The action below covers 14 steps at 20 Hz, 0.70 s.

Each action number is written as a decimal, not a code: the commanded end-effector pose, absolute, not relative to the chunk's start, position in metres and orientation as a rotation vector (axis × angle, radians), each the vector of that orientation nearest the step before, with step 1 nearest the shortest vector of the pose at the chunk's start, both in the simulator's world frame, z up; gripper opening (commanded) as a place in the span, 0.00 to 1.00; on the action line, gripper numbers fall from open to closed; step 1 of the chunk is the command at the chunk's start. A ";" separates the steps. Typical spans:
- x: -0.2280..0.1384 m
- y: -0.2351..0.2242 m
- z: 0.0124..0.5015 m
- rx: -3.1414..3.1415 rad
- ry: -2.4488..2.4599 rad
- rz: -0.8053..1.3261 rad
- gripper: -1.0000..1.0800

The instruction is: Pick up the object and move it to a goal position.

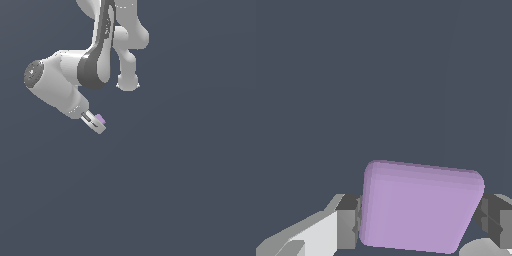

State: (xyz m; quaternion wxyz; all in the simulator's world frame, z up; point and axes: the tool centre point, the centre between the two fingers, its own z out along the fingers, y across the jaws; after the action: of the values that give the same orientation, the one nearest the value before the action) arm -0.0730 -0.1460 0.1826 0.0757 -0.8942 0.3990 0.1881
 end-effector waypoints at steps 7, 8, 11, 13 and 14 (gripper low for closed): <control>-0.111 -0.192 0.255 -2.682 1.198 0.571 0.00; -0.115 -0.196 0.262 -2.682 1.198 0.572 0.00; -0.123 -0.207 0.280 -2.683 1.198 0.573 0.00; -0.127 -0.213 0.289 -2.684 1.198 0.573 0.00; -0.128 -0.215 0.292 -2.684 1.198 0.573 0.00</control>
State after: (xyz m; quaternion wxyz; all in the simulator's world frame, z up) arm -0.1251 -0.2114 0.2860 0.0738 -0.8938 0.3996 0.1900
